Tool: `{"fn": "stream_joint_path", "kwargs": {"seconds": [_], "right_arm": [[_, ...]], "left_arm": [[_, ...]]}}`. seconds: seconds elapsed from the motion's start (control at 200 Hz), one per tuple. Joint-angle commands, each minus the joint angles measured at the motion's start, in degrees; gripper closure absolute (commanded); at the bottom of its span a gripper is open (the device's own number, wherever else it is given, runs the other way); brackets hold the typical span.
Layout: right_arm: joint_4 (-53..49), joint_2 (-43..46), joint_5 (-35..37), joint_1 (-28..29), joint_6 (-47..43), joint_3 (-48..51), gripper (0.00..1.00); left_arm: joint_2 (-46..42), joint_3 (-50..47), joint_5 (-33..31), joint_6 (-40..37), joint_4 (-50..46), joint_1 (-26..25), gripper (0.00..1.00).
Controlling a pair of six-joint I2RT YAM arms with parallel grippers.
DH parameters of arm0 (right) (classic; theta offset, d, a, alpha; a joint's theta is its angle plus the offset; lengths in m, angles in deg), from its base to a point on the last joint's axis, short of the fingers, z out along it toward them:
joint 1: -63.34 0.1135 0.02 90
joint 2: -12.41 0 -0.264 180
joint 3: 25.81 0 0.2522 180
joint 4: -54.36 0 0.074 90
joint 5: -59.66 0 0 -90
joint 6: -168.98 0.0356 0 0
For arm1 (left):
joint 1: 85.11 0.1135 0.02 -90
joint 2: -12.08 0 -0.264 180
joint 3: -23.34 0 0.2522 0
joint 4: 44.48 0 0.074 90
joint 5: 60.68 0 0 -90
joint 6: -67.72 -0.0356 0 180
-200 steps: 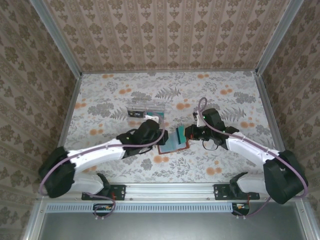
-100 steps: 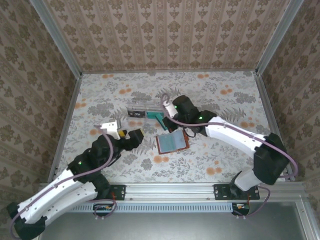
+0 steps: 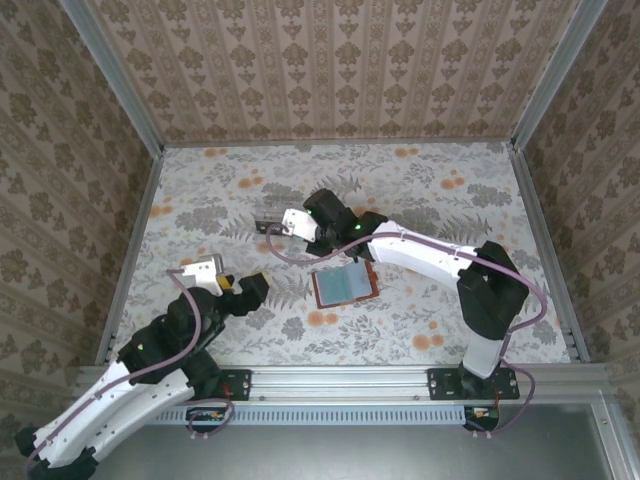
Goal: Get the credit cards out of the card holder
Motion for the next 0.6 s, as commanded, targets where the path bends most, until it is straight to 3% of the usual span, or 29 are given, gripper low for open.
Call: {"fn": "stream_joint_path", "kwargs": {"seconds": [0.0, 0.235, 0.595], "right_arm": [[0.7, -2.3, 1.4, -0.5, -12.1, -2.2, 1.00], [-2.5, -7.7, 1.7, -1.7, -16.2, -8.5, 1.00], [-3.6, -9.8, 1.6, -3.2, -16.1, -8.5, 1.00]], "left_arm": [[-0.7, 0.2, -1.2, -0.5, -2.0, 0.6, 0.06], [-1.5, -0.1, -1.0, -0.3, -2.9, 0.7, 0.06], [-3.8, -1.3, -1.3, 0.1, -3.7, 0.8, 0.06]]}}
